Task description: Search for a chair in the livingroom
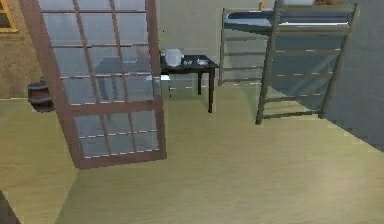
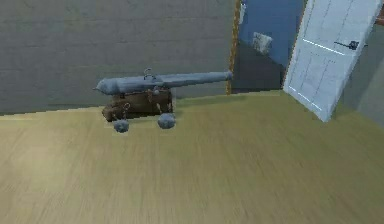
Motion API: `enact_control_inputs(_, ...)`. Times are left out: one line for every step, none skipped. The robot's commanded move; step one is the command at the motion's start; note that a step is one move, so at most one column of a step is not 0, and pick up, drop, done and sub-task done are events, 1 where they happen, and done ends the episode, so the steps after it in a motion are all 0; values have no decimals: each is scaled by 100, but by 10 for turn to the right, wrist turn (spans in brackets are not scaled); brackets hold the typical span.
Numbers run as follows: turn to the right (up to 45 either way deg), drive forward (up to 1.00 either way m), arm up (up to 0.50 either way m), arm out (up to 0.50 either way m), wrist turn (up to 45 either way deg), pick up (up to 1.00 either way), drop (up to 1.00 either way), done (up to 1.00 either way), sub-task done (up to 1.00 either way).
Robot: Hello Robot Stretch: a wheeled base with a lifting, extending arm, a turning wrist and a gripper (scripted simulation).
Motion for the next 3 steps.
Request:
enact_control_inputs(-210, 0, 0, 0, 0, 0, 0, 0, 0)
enact_control_inputs(0, 100, 0, 0, 0, 0, 0, 0, 0)
enact_control_inputs(-30, 0, 0, 0, 0, 0, 0, 0, 0)
